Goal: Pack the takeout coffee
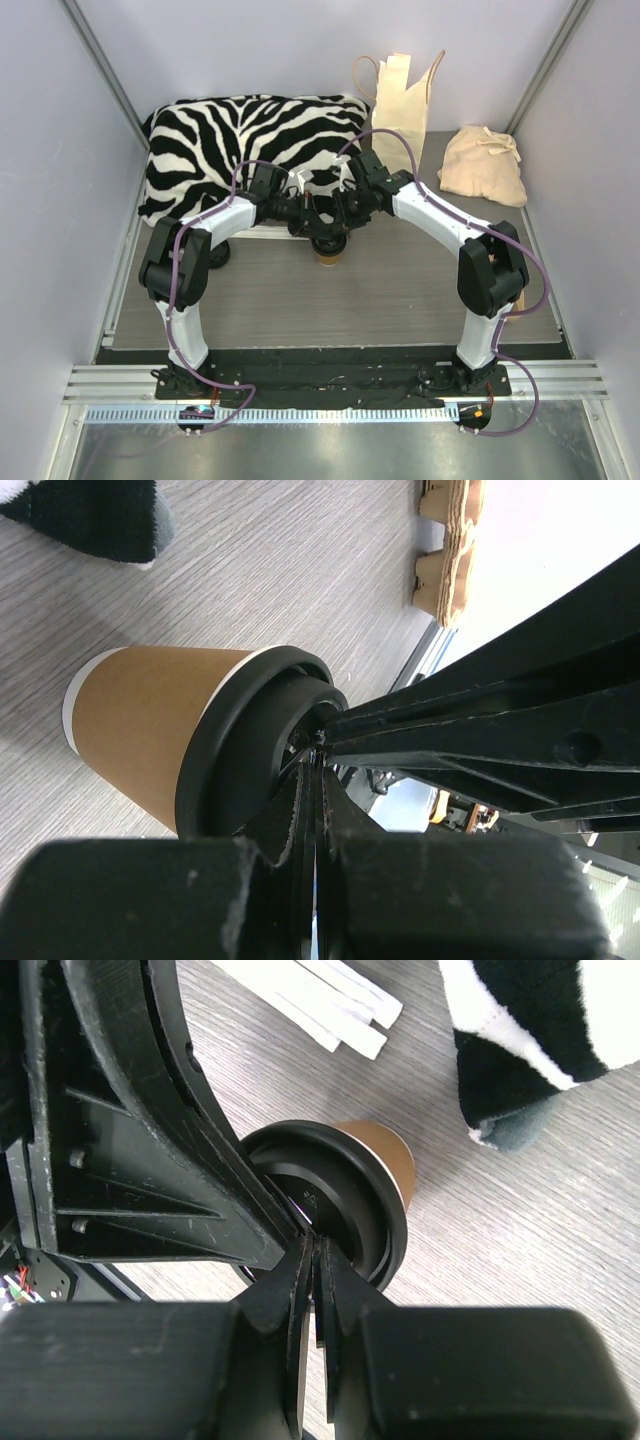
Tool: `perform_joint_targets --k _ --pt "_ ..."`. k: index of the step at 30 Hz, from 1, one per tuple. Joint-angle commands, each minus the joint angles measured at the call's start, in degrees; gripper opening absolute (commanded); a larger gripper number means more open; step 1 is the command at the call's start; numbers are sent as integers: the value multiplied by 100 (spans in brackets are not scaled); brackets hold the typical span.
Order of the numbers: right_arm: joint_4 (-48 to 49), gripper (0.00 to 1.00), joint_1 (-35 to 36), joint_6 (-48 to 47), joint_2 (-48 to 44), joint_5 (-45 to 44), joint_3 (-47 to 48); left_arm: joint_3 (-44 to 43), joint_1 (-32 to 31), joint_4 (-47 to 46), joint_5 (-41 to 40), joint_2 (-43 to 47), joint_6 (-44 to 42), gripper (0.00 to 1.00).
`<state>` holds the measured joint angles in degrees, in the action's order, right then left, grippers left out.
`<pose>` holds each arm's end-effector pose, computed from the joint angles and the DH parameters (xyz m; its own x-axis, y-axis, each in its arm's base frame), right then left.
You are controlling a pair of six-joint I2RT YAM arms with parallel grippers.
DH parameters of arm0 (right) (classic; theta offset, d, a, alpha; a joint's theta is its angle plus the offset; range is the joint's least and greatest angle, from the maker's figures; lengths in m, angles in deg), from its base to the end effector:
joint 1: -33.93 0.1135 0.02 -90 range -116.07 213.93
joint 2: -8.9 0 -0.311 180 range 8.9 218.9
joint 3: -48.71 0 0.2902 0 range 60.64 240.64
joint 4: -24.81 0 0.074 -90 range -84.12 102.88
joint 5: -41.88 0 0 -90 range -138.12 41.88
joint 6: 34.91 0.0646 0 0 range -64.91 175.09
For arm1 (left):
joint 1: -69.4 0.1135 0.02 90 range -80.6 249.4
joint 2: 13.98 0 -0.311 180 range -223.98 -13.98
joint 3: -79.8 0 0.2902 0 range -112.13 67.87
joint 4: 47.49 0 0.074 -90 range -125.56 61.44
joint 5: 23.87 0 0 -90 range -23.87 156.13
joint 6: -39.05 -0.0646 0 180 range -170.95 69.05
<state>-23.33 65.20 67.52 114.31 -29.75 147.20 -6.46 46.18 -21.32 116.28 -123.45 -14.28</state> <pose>0.3896 0.2604 0.2674 -0.8235 -0.2611 -0.5037 -0.4809 0.7923 0.3756 0.4082 -0.2291 0.2048 -0.9847 0.0060 -0.1742 0.1545 0.4930 -0.8562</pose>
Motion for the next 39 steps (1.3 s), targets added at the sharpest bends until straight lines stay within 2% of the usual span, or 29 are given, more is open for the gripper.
perform_joint_targets --k 1,6,11,22,30,36,39 --pt "-141 14 -51 -65 -231 -132 439 129 -16 545 -682 -356 -423 0" --pt "-123 15 -50 -74 -161 -79 879 111 -16 554 -673 -347 -423 0" --pt "-124 16 -50 -126 -20 -132 933 120 -16 554 -665 -356 -432 0" --pt "167 16 143 -495 533 -510 -131 129 -16 597 -700 -400 -458 0" --pt "-141 18 99 -592 147 -510 483 -20 -7 606 -630 -400 -485 0" --pt "-308 21 38 -513 -256 -124 625 -442 -24 519 -366 56 -406 0" --pt "-326 21 37 -425 -415 87 485 -618 -24 483 -313 399 -353 5"
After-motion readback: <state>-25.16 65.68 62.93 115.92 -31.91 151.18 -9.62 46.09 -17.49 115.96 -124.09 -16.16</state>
